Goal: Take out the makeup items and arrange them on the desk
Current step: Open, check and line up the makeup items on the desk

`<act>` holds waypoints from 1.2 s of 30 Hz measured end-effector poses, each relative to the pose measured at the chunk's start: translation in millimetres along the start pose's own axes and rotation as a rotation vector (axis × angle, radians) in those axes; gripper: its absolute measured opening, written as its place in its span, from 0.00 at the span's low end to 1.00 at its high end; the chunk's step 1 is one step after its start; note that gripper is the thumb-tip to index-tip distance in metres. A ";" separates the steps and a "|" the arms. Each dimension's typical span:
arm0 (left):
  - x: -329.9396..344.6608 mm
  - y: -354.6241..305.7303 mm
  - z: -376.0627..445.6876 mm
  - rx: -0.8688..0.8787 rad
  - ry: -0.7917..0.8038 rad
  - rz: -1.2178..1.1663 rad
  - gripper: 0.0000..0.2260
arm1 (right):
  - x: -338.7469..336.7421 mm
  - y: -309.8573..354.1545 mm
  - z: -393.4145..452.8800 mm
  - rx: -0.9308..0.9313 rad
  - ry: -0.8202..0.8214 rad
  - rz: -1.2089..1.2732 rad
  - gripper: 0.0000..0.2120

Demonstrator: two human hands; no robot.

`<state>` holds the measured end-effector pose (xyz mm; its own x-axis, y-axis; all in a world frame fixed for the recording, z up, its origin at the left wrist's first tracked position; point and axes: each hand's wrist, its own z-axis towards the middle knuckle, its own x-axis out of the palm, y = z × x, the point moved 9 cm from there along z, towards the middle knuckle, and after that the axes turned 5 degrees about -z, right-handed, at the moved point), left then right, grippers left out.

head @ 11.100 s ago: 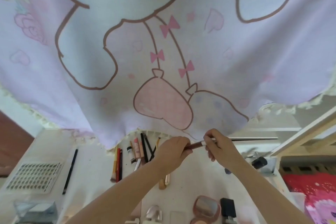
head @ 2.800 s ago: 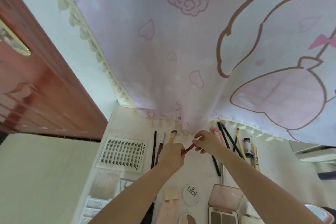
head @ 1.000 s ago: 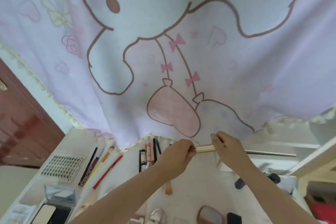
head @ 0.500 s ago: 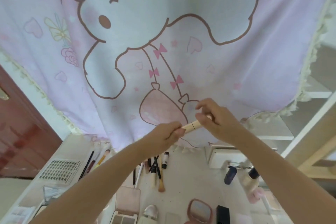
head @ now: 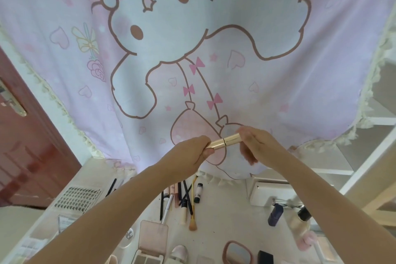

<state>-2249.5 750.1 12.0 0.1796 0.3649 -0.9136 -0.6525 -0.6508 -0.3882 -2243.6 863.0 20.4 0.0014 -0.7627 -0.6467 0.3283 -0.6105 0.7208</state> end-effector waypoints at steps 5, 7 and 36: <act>-0.3 -2.6 1.3 0.012 0.016 0.004 0.07 | -7.9 6.4 -6.2 -0.124 -0.030 0.002 0.12; -4.4 -4.1 2.1 0.028 0.008 -0.012 0.08 | -8.1 13.2 -10.1 -0.192 -0.004 0.104 0.08; -14.7 -25.1 -0.7 0.341 -0.369 0.483 0.15 | -2.8 -4.8 -12.5 -0.003 -0.002 0.156 0.07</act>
<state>-2235.2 760.5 35.0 -0.4117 0.3288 -0.8499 -0.8020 -0.5737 0.1665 -2233.4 870.8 15.6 0.0505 -0.8485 -0.5268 0.3274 -0.4843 0.8114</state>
